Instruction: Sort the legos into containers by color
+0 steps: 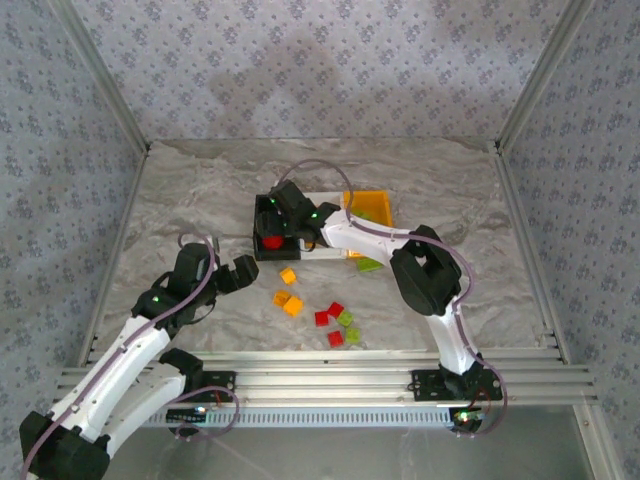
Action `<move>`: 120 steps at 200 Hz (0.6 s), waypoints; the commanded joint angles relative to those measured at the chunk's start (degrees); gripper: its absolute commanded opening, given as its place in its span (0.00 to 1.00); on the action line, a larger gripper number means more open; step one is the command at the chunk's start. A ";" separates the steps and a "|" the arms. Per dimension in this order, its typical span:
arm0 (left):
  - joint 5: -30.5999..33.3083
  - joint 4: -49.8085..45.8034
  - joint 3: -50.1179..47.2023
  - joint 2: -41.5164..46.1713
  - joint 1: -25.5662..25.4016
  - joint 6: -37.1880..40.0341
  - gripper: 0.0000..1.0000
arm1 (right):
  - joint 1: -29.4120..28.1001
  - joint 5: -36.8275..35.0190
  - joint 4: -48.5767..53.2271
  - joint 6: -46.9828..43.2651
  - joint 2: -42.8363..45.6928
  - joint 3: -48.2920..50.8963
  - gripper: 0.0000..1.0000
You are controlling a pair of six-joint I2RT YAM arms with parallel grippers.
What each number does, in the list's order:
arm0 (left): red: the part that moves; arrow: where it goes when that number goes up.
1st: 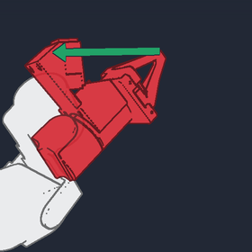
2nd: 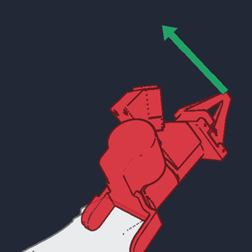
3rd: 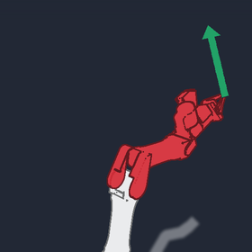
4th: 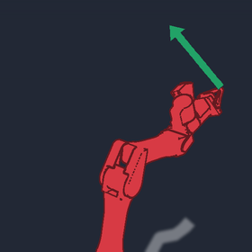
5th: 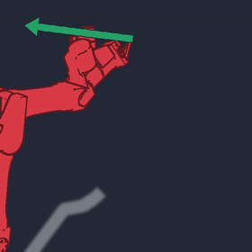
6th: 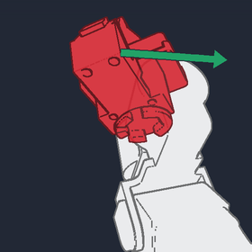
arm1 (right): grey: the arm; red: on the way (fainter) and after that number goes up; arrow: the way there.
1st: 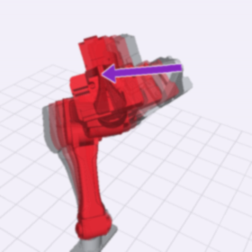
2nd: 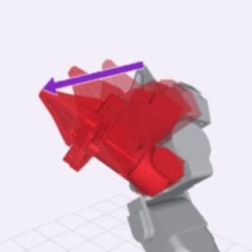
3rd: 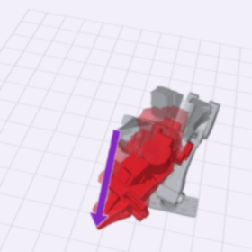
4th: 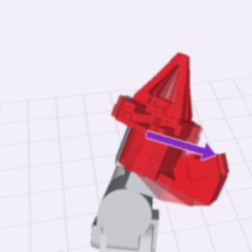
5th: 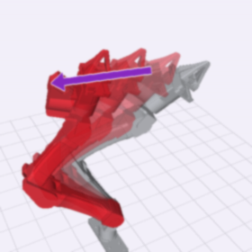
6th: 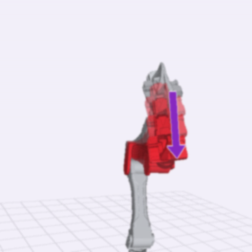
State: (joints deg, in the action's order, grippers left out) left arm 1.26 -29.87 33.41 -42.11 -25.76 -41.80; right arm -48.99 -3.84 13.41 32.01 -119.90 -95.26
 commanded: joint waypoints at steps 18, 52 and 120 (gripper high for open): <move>-3.05 2.28 0.60 -1.72 0.41 2.69 0.99 | -0.88 -3.57 -8.33 2.12 11.23 9.09 0.76; -7.50 6.01 1.42 -6.89 -1.92 3.42 0.99 | -1.56 -7.21 -10.55 3.63 22.39 21.09 0.78; -0.87 7.67 10.24 -24.40 -25.37 9.47 0.92 | 0.97 -14.61 -8.82 9.40 45.80 48.05 0.81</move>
State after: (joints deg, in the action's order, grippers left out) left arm -1.85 -23.53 39.16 -61.01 -45.08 -36.88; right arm -49.30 -14.09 2.76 38.30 -79.40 -52.62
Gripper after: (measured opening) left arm 0.955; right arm 0.806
